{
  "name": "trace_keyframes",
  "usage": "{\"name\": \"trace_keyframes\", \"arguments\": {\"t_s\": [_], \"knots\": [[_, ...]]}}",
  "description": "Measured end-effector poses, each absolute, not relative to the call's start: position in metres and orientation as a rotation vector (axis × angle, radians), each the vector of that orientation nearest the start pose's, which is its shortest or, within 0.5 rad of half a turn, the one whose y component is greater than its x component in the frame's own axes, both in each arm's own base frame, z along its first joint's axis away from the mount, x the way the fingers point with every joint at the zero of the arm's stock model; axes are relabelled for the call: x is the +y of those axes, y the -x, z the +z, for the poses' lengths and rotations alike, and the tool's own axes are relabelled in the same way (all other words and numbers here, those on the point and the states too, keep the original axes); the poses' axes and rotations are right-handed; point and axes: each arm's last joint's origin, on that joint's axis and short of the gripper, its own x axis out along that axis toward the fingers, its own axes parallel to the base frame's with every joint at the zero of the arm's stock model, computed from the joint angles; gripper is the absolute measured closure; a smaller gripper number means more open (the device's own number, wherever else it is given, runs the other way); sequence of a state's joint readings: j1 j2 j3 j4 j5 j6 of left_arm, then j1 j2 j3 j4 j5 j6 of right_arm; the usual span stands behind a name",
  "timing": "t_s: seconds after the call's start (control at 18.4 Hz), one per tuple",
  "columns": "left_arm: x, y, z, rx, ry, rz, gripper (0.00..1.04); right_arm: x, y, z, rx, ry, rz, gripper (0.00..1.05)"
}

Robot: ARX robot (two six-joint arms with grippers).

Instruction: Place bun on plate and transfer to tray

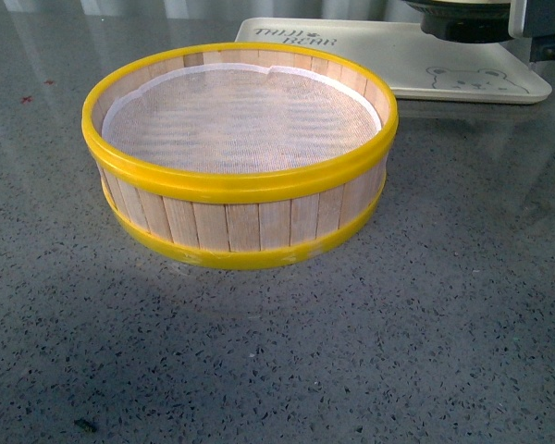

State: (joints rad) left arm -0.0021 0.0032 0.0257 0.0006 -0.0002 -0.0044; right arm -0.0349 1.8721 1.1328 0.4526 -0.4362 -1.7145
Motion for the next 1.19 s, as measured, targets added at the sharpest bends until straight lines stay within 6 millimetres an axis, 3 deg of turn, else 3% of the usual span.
{"name": "trace_keyframes", "arguments": {"t_s": [0.54,1.03,1.19], "knots": [[0.0,-0.096,0.172,-0.023,0.004,-0.002,0.07,-0.007,-0.44,0.186,-0.131,1.531,0.598,1.02],[0.0,-0.096,0.172,-0.023,0.004,-0.002,0.07,-0.007,-0.446,0.168,-0.109,1.482,0.594,1.01],[0.0,-0.096,0.172,-0.023,0.004,-0.002,0.07,-0.002,-0.439,0.167,-0.133,1.452,0.6,0.71]]}}
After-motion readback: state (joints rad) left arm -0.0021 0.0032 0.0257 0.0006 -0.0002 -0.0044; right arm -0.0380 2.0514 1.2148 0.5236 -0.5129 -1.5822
